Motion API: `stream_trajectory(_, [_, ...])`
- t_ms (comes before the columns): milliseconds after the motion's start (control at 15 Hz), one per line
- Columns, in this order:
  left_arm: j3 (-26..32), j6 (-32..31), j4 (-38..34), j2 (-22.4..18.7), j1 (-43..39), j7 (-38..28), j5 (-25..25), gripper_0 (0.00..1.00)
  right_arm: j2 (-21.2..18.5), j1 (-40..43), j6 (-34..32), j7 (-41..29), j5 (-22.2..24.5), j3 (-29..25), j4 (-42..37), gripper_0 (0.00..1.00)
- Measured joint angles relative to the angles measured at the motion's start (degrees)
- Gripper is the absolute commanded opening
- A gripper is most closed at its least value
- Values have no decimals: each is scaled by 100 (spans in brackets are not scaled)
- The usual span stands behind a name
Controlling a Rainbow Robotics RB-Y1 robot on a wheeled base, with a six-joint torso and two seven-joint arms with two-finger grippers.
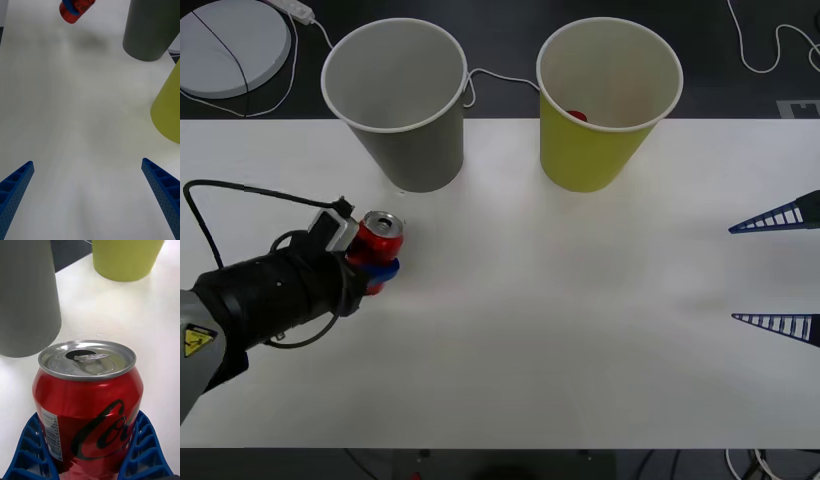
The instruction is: Put the can into the green bin and the plastic bottle into the gray bin
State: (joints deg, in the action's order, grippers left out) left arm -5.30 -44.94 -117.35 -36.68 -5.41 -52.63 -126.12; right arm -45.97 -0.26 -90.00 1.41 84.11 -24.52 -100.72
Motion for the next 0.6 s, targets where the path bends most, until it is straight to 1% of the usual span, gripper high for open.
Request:
stream_trajectory(133, [460,-697,-16,-44,40,617,562,0,0,0,0,0,0,0,0,100])
stream_trajectory(200, [661,-1059,-37,-82,91,790,724,0,0,0,0,0,0,0,0,100])
stream_trajectory(267, [837,-1470,-87,-152,167,863,813,0,0,0,0,0,0,0,0,100])
stream_trajectory(467, [1251,-2670,-316,-424,468,798,954,0,0,0,0,0,0,0,0,100])
stream_trajectory(600, [1433,-3192,-324,-616,702,725,1141,0,0,0,0,0,0,0,0,100])
